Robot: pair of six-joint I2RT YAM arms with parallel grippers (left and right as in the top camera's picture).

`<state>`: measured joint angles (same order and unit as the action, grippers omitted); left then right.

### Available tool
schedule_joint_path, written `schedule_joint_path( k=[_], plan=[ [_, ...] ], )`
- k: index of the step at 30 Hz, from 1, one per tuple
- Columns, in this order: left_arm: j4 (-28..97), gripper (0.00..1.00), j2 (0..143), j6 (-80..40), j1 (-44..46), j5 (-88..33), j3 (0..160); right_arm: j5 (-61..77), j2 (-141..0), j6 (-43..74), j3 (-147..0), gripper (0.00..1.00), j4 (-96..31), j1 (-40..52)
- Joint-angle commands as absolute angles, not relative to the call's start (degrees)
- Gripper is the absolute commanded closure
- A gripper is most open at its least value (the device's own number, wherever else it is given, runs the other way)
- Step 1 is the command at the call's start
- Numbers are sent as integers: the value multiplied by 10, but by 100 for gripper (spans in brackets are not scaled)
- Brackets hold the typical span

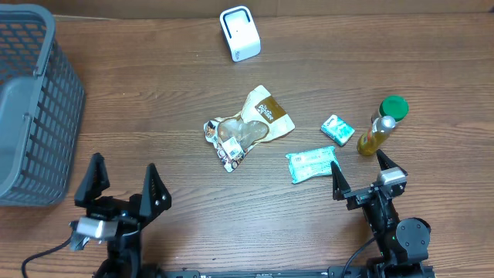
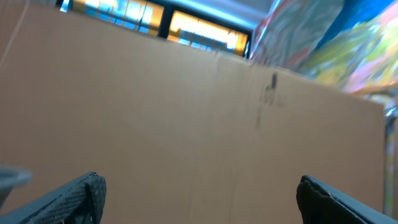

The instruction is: Scan the item barcode

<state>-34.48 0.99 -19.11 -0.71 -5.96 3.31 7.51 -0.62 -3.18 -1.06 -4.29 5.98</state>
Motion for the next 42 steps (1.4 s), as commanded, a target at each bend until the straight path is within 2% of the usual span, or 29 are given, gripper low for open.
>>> schedule_joint_path(
  k=[1, 5, 9, 17, 42],
  plan=[
    [-329, 0, 2, -179, -4, -27, 2, 76, -2, -30, -4, 0, -40, 57],
    [-246, 0, 2, -166, -4, 5, 3, 76, -2, -30, -4, 0, -40, 57],
    [-111, 0, 2, -114, -4, 6, 3, 76, -2, -30, -4, 0, -40, 57],
    [46, 0, 2, -37, -4, 6, 3, 76, -2, -30, -4, 0, -40, 57],
    [44, 0, 3, -21, -3, 2, 3, 76, -2, -30, -4, 0, -40, 57]
  ],
)
